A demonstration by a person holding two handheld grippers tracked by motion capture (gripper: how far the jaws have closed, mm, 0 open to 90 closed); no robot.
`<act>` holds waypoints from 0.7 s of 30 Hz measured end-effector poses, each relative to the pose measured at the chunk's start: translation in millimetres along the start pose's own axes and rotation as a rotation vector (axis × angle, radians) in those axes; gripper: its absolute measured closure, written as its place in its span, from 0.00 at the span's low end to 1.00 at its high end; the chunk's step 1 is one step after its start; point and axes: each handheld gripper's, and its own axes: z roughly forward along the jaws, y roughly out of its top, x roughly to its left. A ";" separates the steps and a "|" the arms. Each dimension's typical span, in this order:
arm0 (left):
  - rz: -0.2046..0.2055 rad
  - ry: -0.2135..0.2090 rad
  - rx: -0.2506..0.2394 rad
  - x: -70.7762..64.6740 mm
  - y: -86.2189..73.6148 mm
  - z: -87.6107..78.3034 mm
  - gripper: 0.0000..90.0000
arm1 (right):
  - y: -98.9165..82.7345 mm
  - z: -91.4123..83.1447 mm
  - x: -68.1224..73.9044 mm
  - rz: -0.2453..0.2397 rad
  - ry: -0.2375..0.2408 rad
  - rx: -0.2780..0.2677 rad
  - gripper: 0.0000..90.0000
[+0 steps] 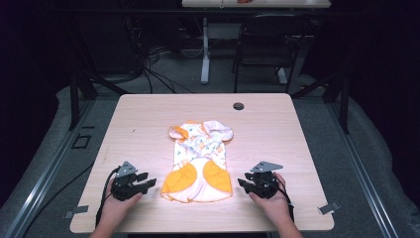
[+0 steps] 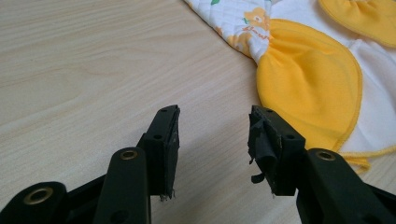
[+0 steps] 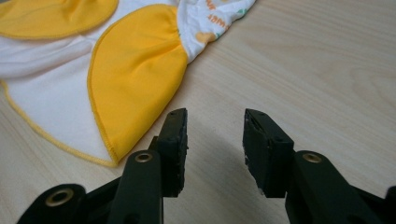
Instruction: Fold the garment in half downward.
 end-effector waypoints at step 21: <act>0.065 -0.038 0.070 -13.5 20.0 14.9 0.62 | 22.8 9.2 18.4 -0.161 -0.012 0.102 0.62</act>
